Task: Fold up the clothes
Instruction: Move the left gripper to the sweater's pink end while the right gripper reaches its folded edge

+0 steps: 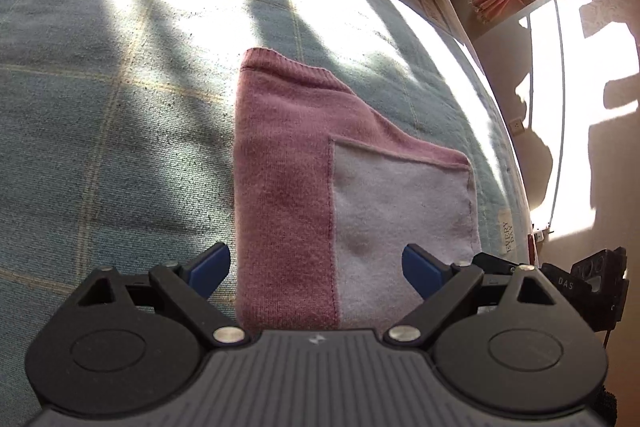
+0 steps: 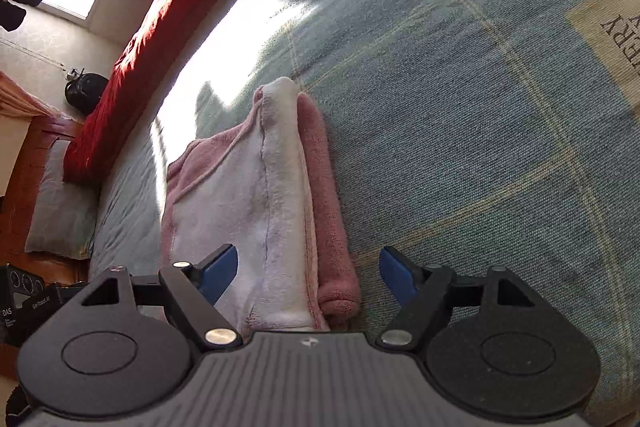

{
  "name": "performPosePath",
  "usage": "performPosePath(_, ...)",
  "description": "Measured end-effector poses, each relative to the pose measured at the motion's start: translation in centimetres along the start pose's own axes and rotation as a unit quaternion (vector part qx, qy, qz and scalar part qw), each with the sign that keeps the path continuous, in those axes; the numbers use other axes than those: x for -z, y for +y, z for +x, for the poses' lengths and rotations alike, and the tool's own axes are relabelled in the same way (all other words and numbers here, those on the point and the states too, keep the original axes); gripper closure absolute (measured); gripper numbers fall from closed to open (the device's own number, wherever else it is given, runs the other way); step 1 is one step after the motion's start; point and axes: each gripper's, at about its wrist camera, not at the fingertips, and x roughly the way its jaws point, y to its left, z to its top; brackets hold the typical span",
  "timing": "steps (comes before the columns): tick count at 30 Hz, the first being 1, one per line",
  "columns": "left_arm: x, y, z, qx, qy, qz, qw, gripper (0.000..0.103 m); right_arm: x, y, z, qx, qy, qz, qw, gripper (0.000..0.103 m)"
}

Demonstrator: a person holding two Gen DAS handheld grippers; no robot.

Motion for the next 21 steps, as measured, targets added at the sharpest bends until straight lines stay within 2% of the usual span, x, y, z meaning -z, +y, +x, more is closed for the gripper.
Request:
performPosePath(7, -1.0, 1.5, 3.0, 0.018, 0.022, -0.033, 0.9991, 0.011, -1.0, -0.8, 2.2, -0.054, 0.021, 0.012, 0.998, 0.02)
performPosePath(13, -2.1, 1.3, 5.3, 0.02, 0.033, -0.026, 0.9989, 0.01, -1.8, -1.9, 3.2, -0.088, 0.033, 0.02, 0.995, 0.02)
performPosePath(21, -3.8, 1.0, 6.6, 0.032, 0.045, -0.01, 0.9984, 0.007, -3.7, -1.1, 4.8, -0.092, 0.042, 0.019, 0.995, 0.02)
